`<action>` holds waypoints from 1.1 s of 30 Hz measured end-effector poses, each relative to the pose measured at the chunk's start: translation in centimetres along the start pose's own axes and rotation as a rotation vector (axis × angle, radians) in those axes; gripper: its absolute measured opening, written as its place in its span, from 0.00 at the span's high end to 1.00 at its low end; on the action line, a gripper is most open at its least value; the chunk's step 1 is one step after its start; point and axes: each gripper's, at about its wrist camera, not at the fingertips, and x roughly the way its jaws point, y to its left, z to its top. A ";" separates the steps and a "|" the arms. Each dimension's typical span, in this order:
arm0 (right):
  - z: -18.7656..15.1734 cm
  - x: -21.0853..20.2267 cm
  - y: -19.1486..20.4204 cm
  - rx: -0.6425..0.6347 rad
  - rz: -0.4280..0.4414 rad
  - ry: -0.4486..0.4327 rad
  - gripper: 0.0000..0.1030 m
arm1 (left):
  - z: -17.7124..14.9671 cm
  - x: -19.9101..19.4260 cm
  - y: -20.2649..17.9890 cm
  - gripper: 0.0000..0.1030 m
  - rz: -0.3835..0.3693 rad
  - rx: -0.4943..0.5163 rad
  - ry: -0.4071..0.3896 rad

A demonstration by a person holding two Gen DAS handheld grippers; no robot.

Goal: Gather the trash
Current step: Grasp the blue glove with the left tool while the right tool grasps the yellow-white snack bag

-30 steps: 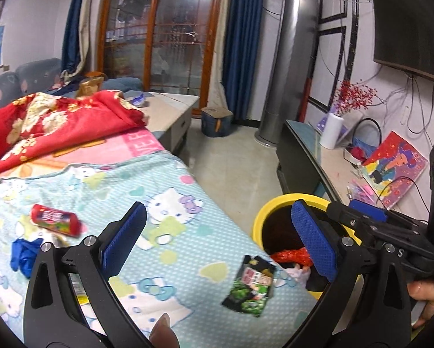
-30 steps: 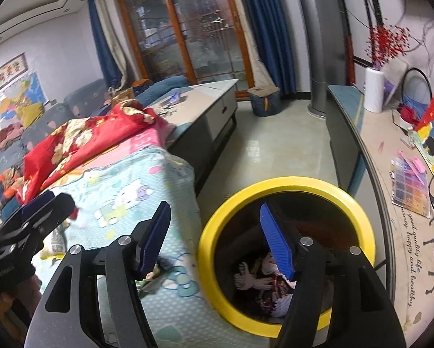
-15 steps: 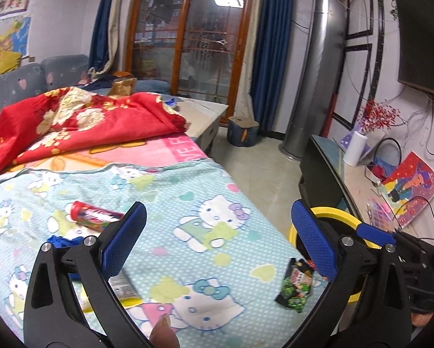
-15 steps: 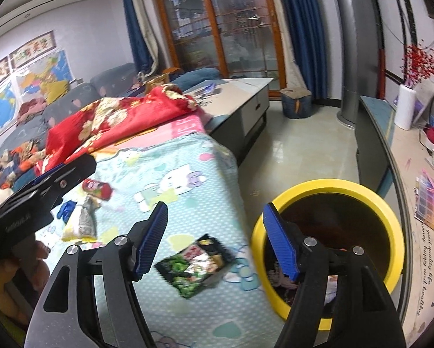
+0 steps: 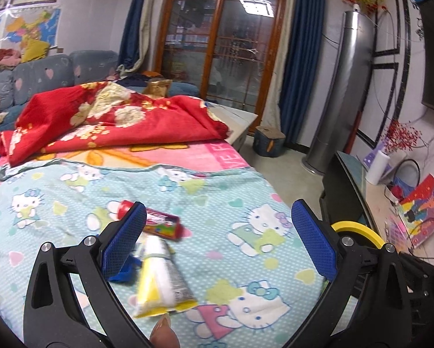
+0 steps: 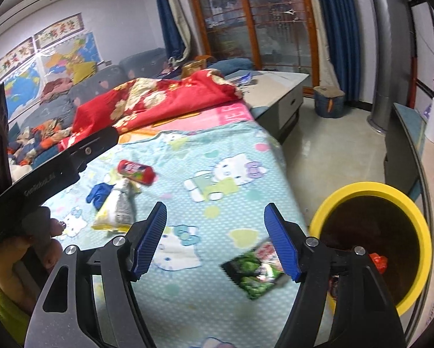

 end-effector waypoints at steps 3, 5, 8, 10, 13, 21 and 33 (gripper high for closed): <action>0.1 0.5 1.1 -0.005 0.027 0.009 0.35 | 0.1 -0.3 1.2 0.11 0.022 -0.018 -0.006; 0.1 0.9 2.2 -0.026 0.042 0.018 0.35 | 0.2 -0.3 2.2 0.11 0.040 -0.032 -0.009; 0.2 1.5 3.4 -0.045 0.059 0.025 0.35 | 0.3 -0.5 3.5 0.11 0.067 -0.048 -0.010; 0.1 1.9 4.3 -0.060 0.073 0.036 0.35 | 0.3 -0.5 4.7 0.11 0.092 -0.064 -0.008; 0.0 2.7 5.6 -0.080 0.095 0.053 0.35 | 0.2 -0.4 6.4 0.11 0.120 -0.088 0.011; -0.6 5.6 8.3 -0.111 0.140 0.119 0.35 | -0.6 0.6 10.5 0.11 0.190 -0.154 0.080; -0.7 9.4 11.5 -0.134 0.193 0.179 0.35 | -3.1 2.9 15.1 0.39 0.110 -0.319 0.218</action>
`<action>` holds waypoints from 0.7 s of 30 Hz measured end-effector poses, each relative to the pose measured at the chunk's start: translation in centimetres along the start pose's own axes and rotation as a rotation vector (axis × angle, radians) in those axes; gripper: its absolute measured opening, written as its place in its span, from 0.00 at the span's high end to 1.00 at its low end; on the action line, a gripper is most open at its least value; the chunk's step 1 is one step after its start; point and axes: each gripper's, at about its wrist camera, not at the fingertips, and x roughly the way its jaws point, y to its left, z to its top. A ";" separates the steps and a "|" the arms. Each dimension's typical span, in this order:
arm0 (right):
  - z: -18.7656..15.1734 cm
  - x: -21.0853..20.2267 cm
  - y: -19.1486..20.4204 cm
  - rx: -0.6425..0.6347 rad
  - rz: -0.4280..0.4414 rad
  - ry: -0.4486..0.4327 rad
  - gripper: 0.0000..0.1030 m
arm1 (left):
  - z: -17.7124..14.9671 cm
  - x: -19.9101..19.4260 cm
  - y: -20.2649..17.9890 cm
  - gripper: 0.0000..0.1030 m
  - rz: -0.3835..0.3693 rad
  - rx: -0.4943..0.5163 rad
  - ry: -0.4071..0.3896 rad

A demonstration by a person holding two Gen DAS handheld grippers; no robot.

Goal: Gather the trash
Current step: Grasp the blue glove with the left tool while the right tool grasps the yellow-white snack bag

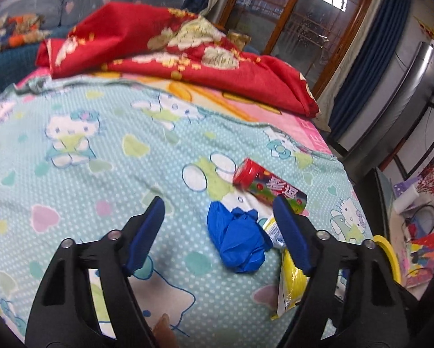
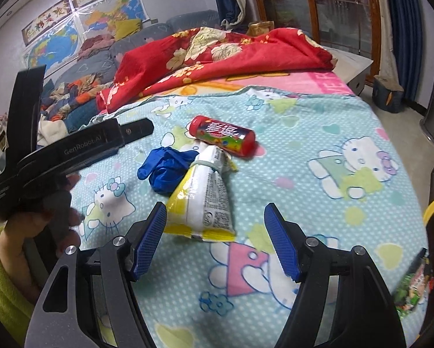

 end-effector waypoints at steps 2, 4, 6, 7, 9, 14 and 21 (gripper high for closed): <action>0.2 0.8 0.2 0.003 0.014 0.013 0.35 | 0.0 0.5 0.3 0.46 -0.022 -0.019 0.023; 0.3 1.6 0.3 0.010 0.019 0.031 0.35 | -0.2 0.9 0.5 0.51 -0.044 -0.030 0.042; 0.3 2.3 0.4 0.015 0.022 0.046 0.35 | -0.3 1.2 0.6 0.55 -0.059 -0.036 0.057; 0.3 2.6 0.4 0.019 0.024 0.056 0.35 | -0.5 1.4 0.5 0.57 -0.071 -0.038 0.067; 0.2 3.3 0.3 0.029 0.032 0.071 0.35 | -0.7 1.5 0.4 0.61 -0.080 -0.036 0.075; -0.2 4.6 0.2 0.031 0.033 0.084 0.36 | -1.0 2.3 -0.1 0.64 -0.094 -0.012 0.099; -0.7 4.5 -0.4 0.047 0.041 0.060 0.51 | -1.5 3.1 -0.9 0.64 -0.108 0.026 0.131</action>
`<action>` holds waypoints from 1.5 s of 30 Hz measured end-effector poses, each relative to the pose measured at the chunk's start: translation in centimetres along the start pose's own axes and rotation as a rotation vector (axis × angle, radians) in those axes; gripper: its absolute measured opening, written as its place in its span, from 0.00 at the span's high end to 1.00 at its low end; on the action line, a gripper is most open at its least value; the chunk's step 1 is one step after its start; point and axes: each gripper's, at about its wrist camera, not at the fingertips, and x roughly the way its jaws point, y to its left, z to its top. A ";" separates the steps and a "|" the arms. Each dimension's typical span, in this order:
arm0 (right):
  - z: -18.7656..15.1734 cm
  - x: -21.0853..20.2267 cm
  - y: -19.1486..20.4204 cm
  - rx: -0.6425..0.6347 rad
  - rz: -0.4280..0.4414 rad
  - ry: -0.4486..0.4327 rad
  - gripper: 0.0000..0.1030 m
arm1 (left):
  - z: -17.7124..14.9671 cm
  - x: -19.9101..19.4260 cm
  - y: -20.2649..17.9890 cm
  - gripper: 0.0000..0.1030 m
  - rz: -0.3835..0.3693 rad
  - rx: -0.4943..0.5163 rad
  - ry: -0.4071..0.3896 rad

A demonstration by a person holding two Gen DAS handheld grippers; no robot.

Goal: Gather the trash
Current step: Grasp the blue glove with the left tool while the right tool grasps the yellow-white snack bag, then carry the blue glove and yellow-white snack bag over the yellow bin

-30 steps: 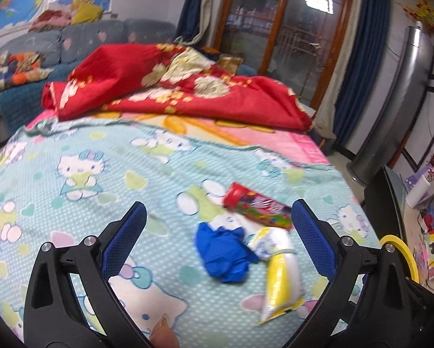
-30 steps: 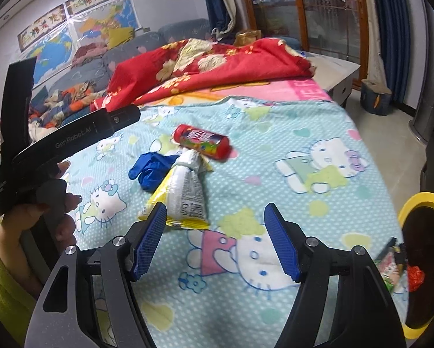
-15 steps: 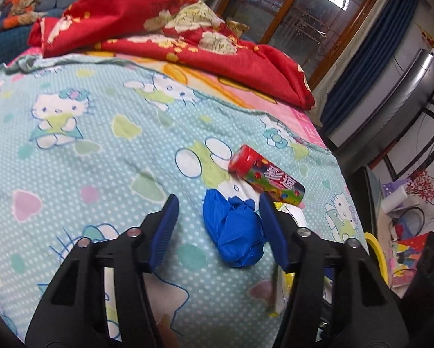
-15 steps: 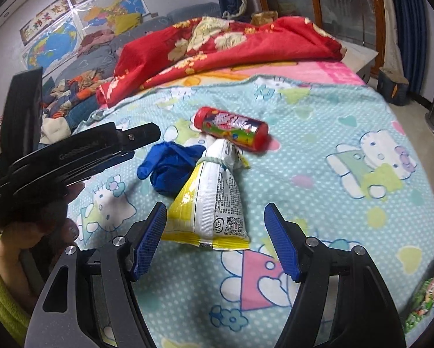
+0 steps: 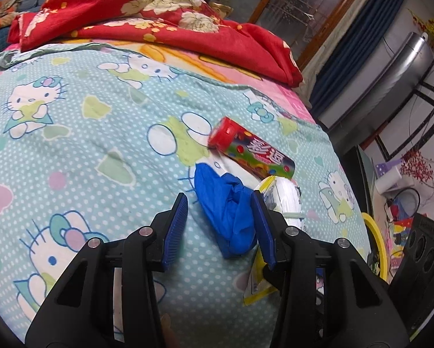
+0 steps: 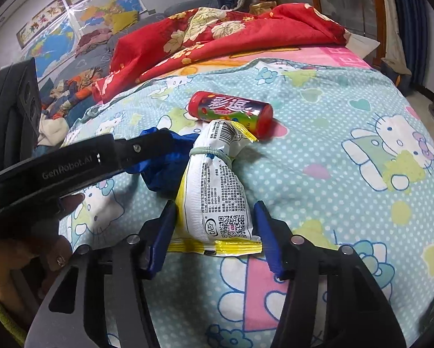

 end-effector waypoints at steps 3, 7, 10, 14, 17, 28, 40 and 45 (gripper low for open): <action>-0.3 -0.4 -0.5 0.011 -0.003 -0.004 0.53 | -0.1 0.3 -0.5 0.65 -0.002 0.023 0.011; -0.4 -0.8 -0.9 0.022 -0.002 -0.006 0.54 | -0.4 0.6 -1.0 0.70 -0.011 0.047 0.027; -0.6 -1.2 -1.1 0.022 -0.009 -0.009 0.54 | -0.6 1.0 -1.3 0.74 -0.016 0.060 0.037; -0.8 -1.6 -1.5 0.029 -0.010 -0.010 0.55 | -0.9 1.1 -2.0 0.82 -0.020 0.086 0.045; -1.0 -2.0 -1.7 0.027 -0.020 -0.010 0.55 | -1.0 1.2 -2.2 0.84 -0.021 0.093 0.048; -1.7 -3.4 -2.7 0.041 -0.027 -0.019 0.59 | -1.1 0.8 -3.4 0.87 -0.047 0.116 0.052; -1.2 -7.6 -5.0 0.094 -0.060 -0.119 0.60 | -1.7 -0.4 -6.6 0.87 -0.092 0.180 0.033; -0.8 -9.6 -6.3 0.121 -0.086 -0.168 0.60 | -2.0 -1.1 -8.2 0.87 -0.116 0.207 0.023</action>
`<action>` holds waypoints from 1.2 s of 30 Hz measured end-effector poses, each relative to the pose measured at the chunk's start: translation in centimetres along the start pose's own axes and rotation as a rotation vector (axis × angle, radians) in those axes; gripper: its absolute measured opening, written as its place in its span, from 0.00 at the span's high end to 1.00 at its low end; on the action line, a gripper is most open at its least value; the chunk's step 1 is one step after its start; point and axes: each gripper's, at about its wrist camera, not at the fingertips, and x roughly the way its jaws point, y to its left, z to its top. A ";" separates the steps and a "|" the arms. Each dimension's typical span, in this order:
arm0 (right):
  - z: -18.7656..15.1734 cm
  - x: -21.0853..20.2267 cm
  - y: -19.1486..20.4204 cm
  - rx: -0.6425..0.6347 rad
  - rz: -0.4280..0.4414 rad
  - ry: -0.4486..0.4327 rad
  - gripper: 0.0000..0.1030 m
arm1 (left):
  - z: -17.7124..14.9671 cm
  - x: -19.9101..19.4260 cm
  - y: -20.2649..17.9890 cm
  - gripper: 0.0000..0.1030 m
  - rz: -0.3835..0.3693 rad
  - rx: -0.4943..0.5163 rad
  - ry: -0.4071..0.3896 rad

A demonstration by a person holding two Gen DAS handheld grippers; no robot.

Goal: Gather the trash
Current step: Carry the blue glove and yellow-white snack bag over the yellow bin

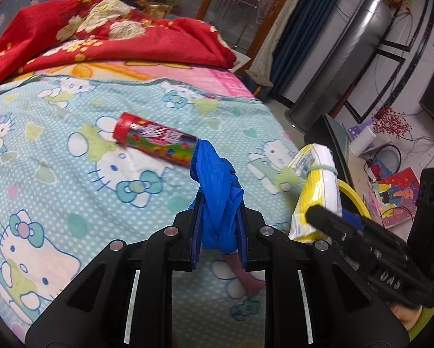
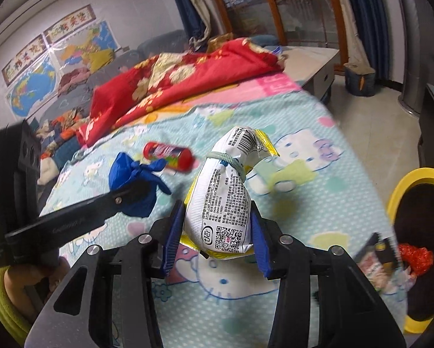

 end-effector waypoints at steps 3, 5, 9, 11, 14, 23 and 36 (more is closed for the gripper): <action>0.5 -1.0 -0.9 0.012 -0.016 -0.024 0.60 | 0.0 -0.2 -1.2 0.87 -0.017 0.022 -0.004; 0.8 -1.6 -1.5 0.017 -0.031 -0.042 0.60 | -0.1 -0.4 -2.1 0.87 -0.029 0.041 -0.006; 1.3 -2.9 -2.9 0.037 -0.057 -0.072 0.60 | -0.3 -0.5 -3.8 0.87 -0.049 0.076 -0.007; 1.4 -3.4 -3.5 0.043 -0.066 -0.080 0.60 | -0.4 -0.5 -4.8 0.87 -0.061 0.096 -0.005; 1.4 -4.2 -4.4 0.054 -0.083 -0.092 0.60 | -0.7 -0.4 -6.1 0.87 -0.073 0.123 -0.003; 0.6 -6.6 -7.8 0.090 -0.137 -0.113 0.60 | -1.7 0.1 -9.4 0.87 -0.104 0.191 0.010; -0.7 -9.4 -13.3 0.189 -0.220 -0.142 0.60 | -3.1 1.3 -14.4 0.87 -0.156 0.282 0.037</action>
